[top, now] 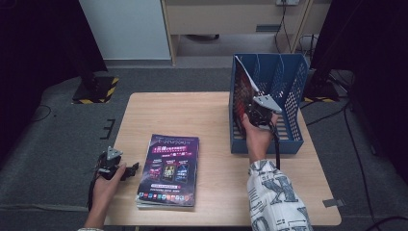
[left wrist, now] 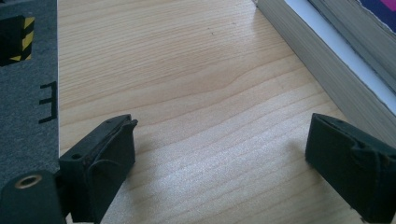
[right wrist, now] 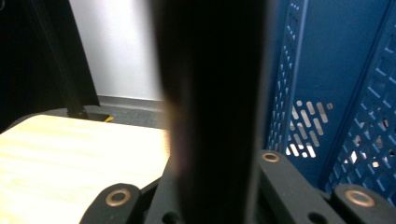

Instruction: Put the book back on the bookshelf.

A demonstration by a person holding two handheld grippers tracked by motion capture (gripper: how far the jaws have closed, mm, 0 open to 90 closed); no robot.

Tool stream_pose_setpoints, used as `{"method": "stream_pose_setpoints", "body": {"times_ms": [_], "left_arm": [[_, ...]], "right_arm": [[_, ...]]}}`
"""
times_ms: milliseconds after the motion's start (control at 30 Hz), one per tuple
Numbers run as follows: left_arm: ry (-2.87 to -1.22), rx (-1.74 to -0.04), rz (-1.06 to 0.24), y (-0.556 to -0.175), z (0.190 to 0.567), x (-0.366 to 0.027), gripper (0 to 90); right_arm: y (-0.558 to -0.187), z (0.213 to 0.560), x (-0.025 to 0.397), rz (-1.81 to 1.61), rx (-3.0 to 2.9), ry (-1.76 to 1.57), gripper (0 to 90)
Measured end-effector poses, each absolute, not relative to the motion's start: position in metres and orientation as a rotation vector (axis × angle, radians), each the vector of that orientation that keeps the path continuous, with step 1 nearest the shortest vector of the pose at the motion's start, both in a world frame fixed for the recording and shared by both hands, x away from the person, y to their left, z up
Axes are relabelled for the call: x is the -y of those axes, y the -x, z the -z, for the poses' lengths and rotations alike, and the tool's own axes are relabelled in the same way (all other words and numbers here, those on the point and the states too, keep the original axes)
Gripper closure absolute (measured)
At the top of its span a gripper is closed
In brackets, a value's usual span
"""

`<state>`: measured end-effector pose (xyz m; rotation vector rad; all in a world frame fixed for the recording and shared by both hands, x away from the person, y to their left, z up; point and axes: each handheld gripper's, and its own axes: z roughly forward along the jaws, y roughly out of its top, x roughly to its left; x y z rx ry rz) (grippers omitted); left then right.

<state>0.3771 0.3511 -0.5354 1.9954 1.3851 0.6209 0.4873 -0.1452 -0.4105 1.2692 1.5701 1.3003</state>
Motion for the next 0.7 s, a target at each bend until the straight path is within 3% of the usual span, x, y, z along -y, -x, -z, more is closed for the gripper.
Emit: {"method": "stream_pose_setpoints", "body": {"times_ms": [700], "left_arm": [[-1.997,-1.383,-0.618,-0.377,0.535,-0.351,7.7]], "right_arm": [[-0.501,0.405,0.147,-1.194,-1.490,-1.285,86.4]]}}
